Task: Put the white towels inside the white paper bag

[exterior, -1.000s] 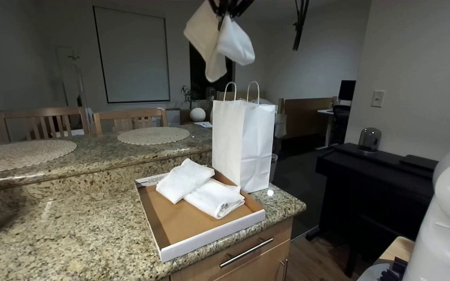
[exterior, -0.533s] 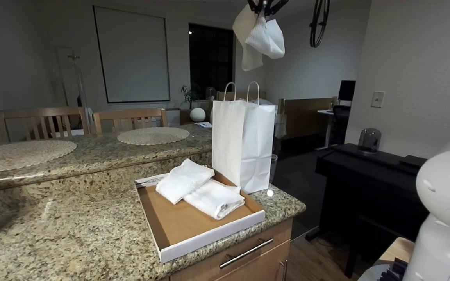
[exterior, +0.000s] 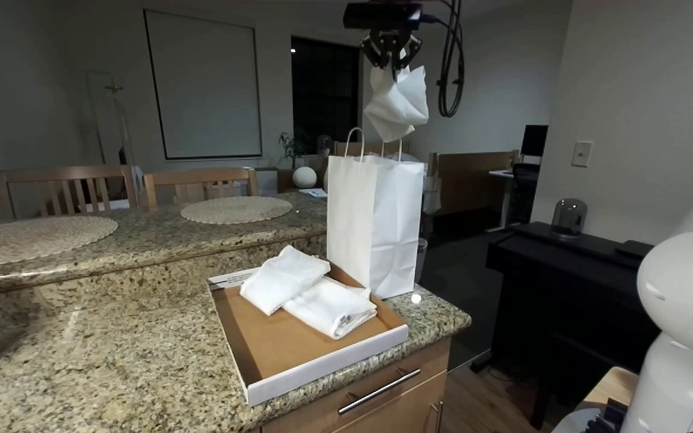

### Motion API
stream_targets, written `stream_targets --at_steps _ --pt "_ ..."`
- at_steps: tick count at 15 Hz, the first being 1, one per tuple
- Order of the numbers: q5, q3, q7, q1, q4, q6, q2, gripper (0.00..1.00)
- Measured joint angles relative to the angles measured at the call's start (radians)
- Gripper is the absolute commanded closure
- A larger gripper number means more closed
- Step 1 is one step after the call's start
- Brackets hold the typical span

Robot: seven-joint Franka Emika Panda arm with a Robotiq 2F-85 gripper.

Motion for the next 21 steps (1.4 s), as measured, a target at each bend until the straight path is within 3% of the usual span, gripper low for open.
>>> stream_targets --at_steps 4,10,17,21 --pt "-0.116 0.040 0.131 0.081 0.004 -0.059 0.032 0.97" --pt "-0.072 0.017 0.140 0.159 0.037 -0.055 0.085 0.97" --pt "0.309 -0.155 0.090 0.142 -0.002 0.151 0.101 0.97" --pt "0.543 -0.246 0.009 0.110 -0.069 0.208 0.101 0.97"
